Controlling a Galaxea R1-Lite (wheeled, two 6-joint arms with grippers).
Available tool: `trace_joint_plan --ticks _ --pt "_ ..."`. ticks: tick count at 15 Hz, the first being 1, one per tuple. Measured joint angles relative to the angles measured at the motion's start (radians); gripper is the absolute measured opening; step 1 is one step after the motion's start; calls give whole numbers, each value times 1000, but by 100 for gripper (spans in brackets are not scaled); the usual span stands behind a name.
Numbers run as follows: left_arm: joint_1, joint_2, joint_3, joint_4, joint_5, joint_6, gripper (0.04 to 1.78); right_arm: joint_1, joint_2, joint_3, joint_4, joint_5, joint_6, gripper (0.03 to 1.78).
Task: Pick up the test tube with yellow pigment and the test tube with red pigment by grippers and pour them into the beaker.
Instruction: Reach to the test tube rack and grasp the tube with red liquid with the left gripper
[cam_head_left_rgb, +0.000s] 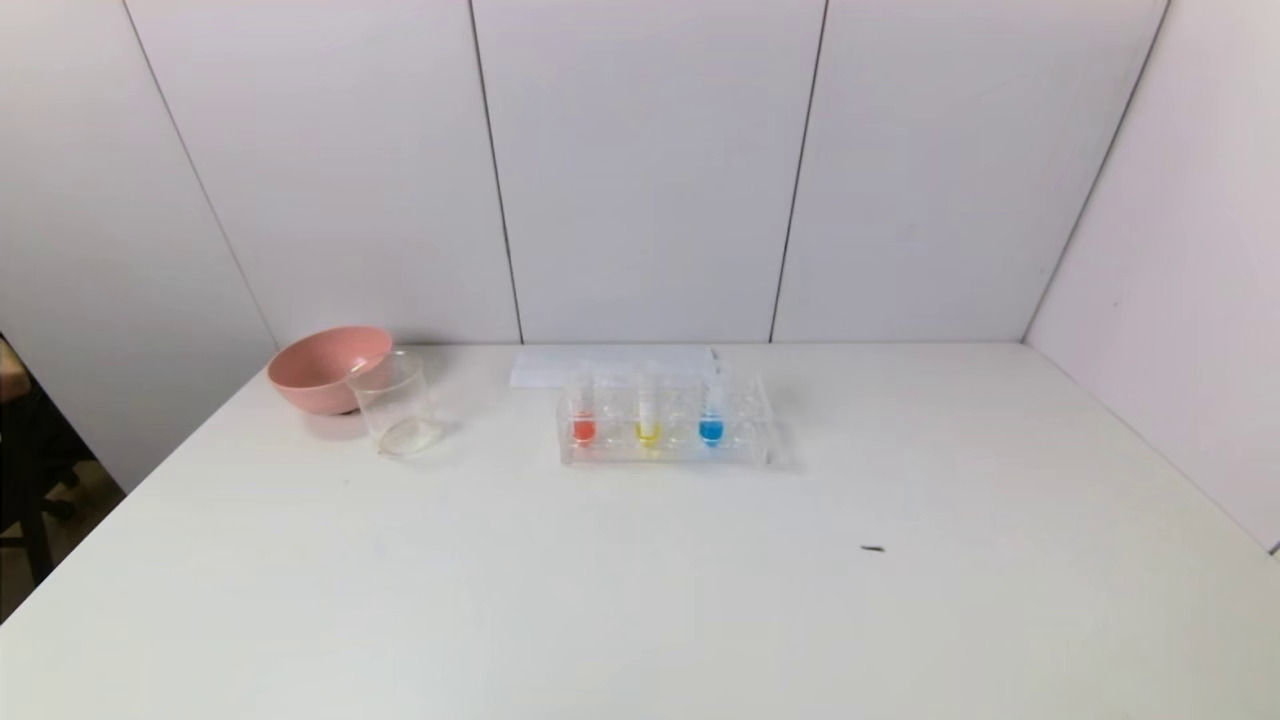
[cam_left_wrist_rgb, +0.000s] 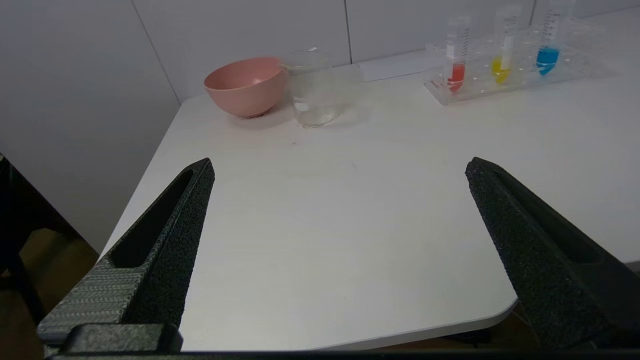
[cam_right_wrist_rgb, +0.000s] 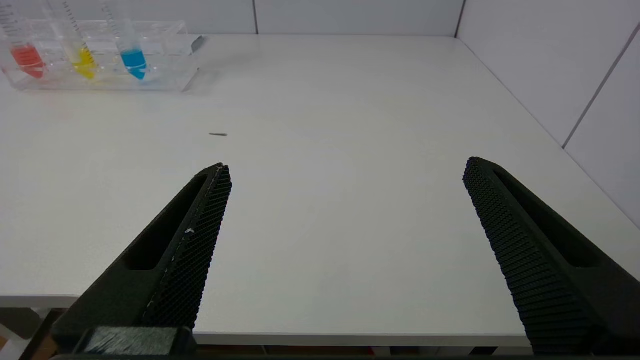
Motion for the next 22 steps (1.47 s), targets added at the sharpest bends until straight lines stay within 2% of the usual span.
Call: trace_joint_plan --ticks 2,14,17,22 --pt "0 19 -55 9 -41 0 176 0 0 0 0 0 0 170" --pt "-13 311 -246 -65 -61 -34 176 0 0 0 0 0 0 170" --pt "-16 398 -259 -128 -108 -60 176 0 0 0 0 0 0 170" --pt "-17 578 -320 -208 -136 -87 176 0 0 0 0 0 0 170"
